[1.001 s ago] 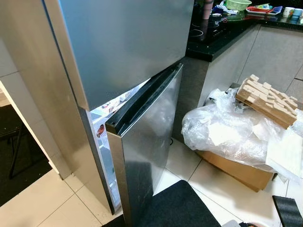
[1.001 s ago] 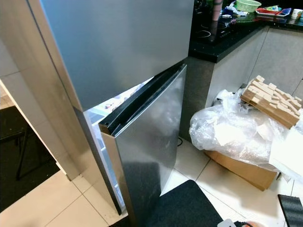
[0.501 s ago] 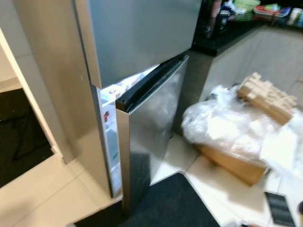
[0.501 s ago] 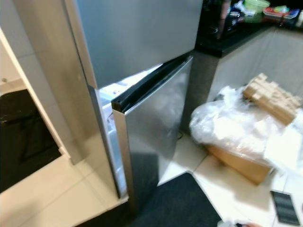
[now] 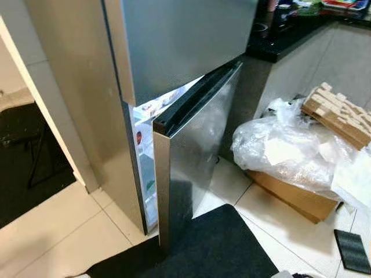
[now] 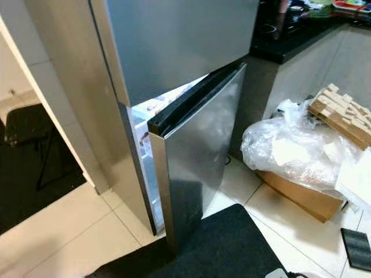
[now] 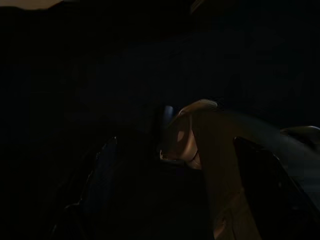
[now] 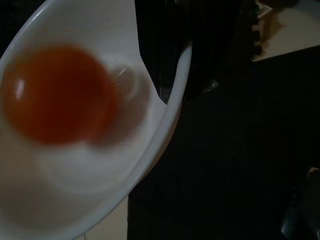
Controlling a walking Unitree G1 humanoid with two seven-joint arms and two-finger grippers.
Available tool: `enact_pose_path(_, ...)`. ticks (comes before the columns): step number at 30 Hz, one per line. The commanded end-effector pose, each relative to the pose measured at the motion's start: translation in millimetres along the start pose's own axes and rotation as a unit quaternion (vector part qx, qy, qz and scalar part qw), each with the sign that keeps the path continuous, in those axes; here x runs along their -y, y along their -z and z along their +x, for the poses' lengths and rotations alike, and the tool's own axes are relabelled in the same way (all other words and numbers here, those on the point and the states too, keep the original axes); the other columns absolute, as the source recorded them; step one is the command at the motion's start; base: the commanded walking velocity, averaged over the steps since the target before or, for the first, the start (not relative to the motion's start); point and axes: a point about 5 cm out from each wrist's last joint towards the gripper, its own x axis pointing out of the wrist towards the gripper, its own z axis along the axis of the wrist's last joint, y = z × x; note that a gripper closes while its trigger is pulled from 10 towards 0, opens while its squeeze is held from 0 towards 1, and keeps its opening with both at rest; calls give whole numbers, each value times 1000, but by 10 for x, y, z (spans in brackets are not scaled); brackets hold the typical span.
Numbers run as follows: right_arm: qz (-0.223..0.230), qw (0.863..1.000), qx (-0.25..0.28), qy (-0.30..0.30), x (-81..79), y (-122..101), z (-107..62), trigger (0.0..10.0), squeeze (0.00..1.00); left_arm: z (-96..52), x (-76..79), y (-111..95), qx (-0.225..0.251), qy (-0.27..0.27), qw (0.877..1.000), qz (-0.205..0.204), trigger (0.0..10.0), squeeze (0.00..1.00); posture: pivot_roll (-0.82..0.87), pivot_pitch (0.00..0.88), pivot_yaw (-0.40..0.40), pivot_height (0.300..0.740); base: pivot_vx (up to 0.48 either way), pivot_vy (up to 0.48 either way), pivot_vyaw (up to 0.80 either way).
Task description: Restocking fridge
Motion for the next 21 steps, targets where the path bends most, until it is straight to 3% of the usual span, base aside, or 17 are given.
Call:
enact_pose_path(1, 2, 1000, 5, 10, 60, -22, -1, 10000, 0, 16, -9, -76, 16, -5, 1000, 3, 10000, 0, -29, 0, -22, 740, 0, 0, 0)
enact_pose_path(5, 2, 1000, 5, 10, 61, -22, -1, 10000, 0, 38, 1, -168, 39, -8, 999, 4, 10000, 0, -31, 0, -25, 740, 0, 0, 0)
enact_pose_path(8, 2, 1000, 5, 9, 61, -22, -1, 10000, 0, 78, 24, -431, 97, 0, 995, 12, 10000, 0, -31, 0, -25, 740, 0, 0, 0)
enact_pose_path(10, 2, 1000, 5, 9, 61, -22, -1, 10000, 0, 84, 28, -486, 109, 4, 994, 11, 10000, 0, -31, 0, -25, 740, 0, 0, 0)
enact_pose_path(11, 3, 1000, 5, 10, 61, -23, -1, 10000, 0, 84, 18, -712, 157, 18, 987, 6, 10000, 0, -31, 0, -25, 740, 0, 0, 0)
enact_pose_path(12, 3, 1000, 5, 10, 61, -23, -1, 10000, 0, 84, 18, -712, 157, 18, 987, 6, 10000, 0, -31, 0, -25, 740, 0, 0, 0)
enact_pose_path(16, 3, 1000, 6, 10, 62, -26, -1, 10000, 0, 44, -40, -1149, 241, 10, 971, 9, 10000, 0, -31, 0, -25, 740, 0, 0, 0)
enact_pose_path(17, 3, 1000, 6, 10, 62, -26, -1, 10000, 0, 44, -40, -1149, 241, 10, 971, 9, 10000, 0, -31, 0, -25, 740, 0, 0, 0)
enact_pose_path(21, 2, 1000, 5, 10, 62, -24, -1, 10000, 0, -13, -87, -1500, 303, -12, 953, 5, 10000, 0, -34, 0, -25, 740, 0, 0, 0)
